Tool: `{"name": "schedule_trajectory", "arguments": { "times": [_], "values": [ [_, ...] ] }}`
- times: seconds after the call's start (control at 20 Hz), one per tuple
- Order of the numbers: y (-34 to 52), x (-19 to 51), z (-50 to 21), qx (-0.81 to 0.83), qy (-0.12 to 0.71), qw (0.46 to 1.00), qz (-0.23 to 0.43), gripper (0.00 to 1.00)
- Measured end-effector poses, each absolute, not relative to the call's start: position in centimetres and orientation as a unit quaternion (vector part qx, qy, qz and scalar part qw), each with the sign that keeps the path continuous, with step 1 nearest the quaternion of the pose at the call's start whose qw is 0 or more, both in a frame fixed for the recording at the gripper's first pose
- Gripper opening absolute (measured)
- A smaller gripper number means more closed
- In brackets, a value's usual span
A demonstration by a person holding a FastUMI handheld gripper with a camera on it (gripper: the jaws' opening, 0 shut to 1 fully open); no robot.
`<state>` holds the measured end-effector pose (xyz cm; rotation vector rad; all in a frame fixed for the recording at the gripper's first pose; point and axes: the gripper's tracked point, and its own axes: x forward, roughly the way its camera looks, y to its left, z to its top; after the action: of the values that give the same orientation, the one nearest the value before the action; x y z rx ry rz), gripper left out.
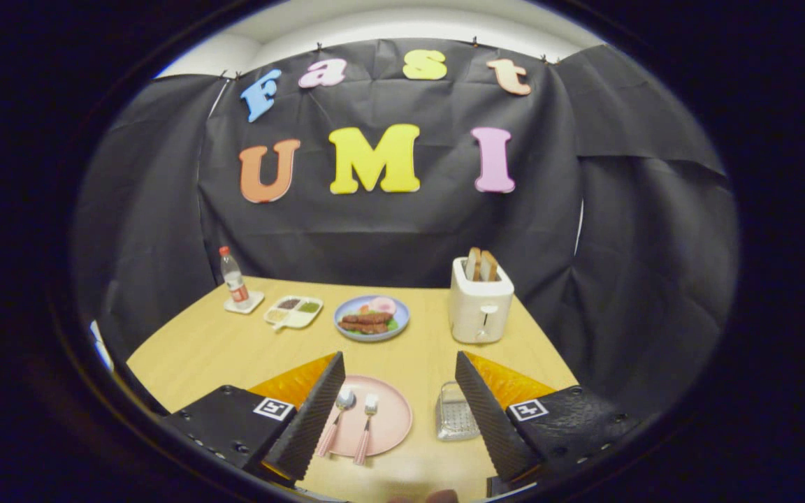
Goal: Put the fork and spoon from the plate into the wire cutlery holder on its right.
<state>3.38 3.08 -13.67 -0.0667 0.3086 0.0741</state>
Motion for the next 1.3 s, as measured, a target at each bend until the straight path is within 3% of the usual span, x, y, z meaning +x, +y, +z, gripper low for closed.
{"name": "schedule_trajectory", "arguments": {
  "times": [0.3, 0.4, 0.45, 0.6, 0.75, 1.0, 1.05, 1.25, 1.3],
  "values": [
    [4.7, 3.6, -24.0, -0.061, 0.285, 0.956, 0.042, 0.96],
    [5.3, 3.8, -26.3, -0.067, 0.318, 0.945, 0.046, 0.89],
    [5.6, 3.9, -27.5, -0.067, 0.333, 0.939, 0.046, 0.8],
    [6.2, 4.7, -30.0, -0.07, 0.367, 0.926, 0.048, 0.77],
    [6.2, 5.1, -31.5, -0.069, 0.391, 0.917, 0.037, 0.56],
    [6.4, 5.5, -33.6, -0.072, 0.426, 0.901, 0.031, 0.39],
    [6.3, 5.5, -33.8, -0.068, 0.432, 0.899, 0.025, 0.28],
    [5.9, 5.0, -32.5, -0.053, 0.452, 0.89, 0.016, 0.05],
    [6.1, 4.8, -32.2, -0.044, 0.456, 0.889, 0.021, 0.05]
  ]
}}
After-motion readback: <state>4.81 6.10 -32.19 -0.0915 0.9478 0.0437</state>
